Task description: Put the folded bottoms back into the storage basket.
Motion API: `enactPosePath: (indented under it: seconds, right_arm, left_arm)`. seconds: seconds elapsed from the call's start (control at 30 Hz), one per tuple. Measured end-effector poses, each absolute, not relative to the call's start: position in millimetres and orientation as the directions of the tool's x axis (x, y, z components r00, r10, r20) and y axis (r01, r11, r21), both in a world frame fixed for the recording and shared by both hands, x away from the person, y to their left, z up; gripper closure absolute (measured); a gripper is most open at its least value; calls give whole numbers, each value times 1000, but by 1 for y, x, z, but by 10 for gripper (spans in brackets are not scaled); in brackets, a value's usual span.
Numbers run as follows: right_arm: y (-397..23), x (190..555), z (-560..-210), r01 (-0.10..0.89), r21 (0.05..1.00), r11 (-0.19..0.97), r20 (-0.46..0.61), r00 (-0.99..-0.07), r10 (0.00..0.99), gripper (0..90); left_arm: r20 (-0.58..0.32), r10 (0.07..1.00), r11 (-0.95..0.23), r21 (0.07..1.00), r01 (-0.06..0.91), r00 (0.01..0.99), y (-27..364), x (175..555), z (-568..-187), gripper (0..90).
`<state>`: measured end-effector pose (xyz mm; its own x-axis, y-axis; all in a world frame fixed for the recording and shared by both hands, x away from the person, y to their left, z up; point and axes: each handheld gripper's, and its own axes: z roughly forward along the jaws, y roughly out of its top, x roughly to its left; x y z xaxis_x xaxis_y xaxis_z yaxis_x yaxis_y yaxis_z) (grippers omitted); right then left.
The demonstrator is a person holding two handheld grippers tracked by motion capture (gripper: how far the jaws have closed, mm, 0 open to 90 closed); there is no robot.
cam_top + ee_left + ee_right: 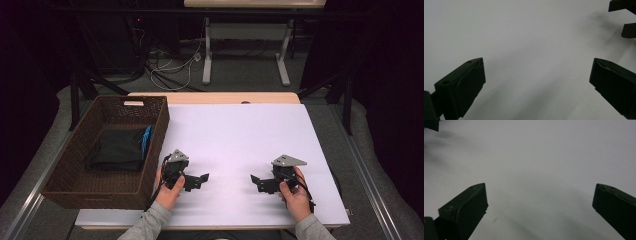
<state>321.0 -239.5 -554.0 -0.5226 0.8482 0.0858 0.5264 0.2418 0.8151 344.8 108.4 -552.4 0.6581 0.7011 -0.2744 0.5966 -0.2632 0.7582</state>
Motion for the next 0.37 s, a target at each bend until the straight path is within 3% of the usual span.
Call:
enactPosePath:
  seconds: [0.37]
  right_arm:
    - [-240,320,-555,522,819,239,88,-525,847,0]
  left_arm:
    - [-280,700,-259,757,600,656,108,346,-553,1]
